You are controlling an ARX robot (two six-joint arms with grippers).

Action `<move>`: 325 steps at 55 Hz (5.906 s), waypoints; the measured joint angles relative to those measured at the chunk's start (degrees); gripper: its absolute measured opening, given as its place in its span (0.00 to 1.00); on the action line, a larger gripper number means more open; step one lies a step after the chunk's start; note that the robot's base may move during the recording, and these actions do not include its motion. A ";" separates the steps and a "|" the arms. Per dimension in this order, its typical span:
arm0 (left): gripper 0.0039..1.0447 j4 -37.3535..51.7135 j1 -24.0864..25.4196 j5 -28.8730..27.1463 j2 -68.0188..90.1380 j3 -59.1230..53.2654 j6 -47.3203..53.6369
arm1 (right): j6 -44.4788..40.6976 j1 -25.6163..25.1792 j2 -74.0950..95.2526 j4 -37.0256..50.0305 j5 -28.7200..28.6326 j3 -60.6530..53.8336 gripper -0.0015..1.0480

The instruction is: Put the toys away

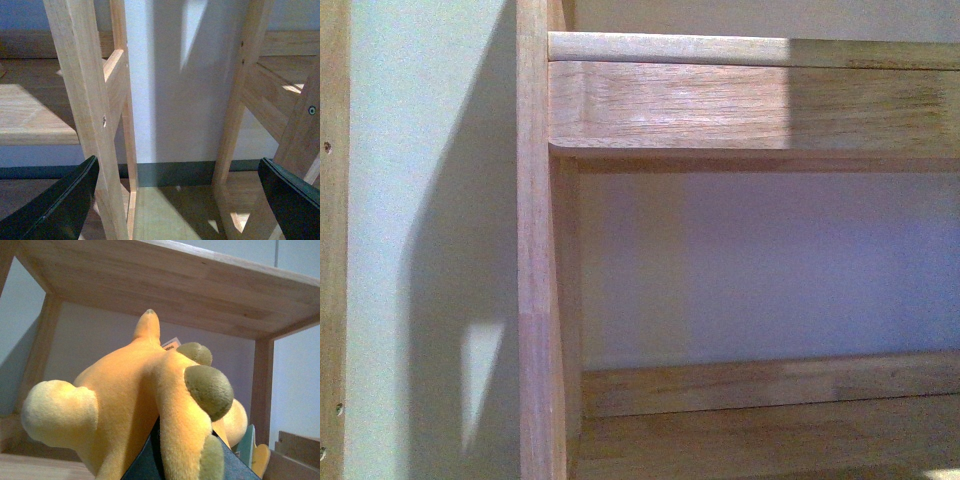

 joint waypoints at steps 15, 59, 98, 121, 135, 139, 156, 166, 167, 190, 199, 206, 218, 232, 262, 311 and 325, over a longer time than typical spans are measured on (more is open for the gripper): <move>0.94 0.00 0.00 0.00 0.02 0.00 0.00 | 13.77 -11.69 0.04 -7.10 -9.97 2.54 0.06; 0.94 0.00 0.00 0.02 0.02 0.00 0.00 | 32.54 -11.43 27.96 -1.60 -14.36 18.93 0.06; 0.94 0.00 0.00 0.00 0.00 0.00 0.00 | 35.47 5.75 40.39 -2.56 -5.95 27.08 0.06; 0.94 0.00 0.00 0.02 0.02 0.00 0.00 | 35.26 7.19 40.50 -2.23 -2.56 25.64 0.24; 0.94 0.00 0.00 0.00 0.00 0.00 0.00 | 34.67 6.08 40.39 -2.29 0.37 25.27 0.55; 0.94 0.00 0.00 0.00 0.00 0.00 0.00 | 34.18 5.95 40.35 -2.29 1.09 25.20 0.65; 0.94 0.00 0.00 0.00 0.02 0.00 0.00 | 31.06 5.95 39.87 -0.90 4.35 25.05 0.94; 0.94 0.00 0.00 0.02 0.02 0.00 0.00 | 29.24 5.95 39.12 0.68 5.38 25.05 0.94; 0.94 0.00 0.00 0.00 0.00 0.00 0.00 | 29.14 5.95 39.01 0.81 5.40 25.05 0.94; 0.94 0.00 0.00 0.02 0.00 0.00 0.00 | 26.27 4.81 32.57 6.14 4.87 22.10 0.94; 0.94 0.00 0.00 0.02 0.00 0.00 0.00 | 24.46 3.48 25.77 7.91 5.49 15.02 0.94; 0.94 0.00 0.00 0.00 0.02 0.00 0.00 | 22.08 1.14 14.93 6.97 6.91 4.37 0.94; 0.94 0.00 0.00 0.02 0.02 0.00 0.00 | 25.46 -11.34 -4.09 -1.57 1.84 -10.45 0.94; 0.94 0.00 0.00 0.00 0.02 0.00 0.00 | 34.29 -26.21 -13.79 -1.38 -6.34 -22.27 0.94; 0.94 0.00 0.00 0.00 0.00 0.00 0.00 | 36.22 -13.68 -29.62 -5.73 -4.61 -49.48 0.94; 0.94 0.00 0.00 0.00 0.00 0.00 0.00 | 21.68 -14.19 -39.21 -21.16 -10.45 -60.94 0.59; 0.94 0.00 0.00 0.00 0.00 0.00 0.00 | 19.37 -14.32 -40.65 -20.92 -10.45 -63.06 0.16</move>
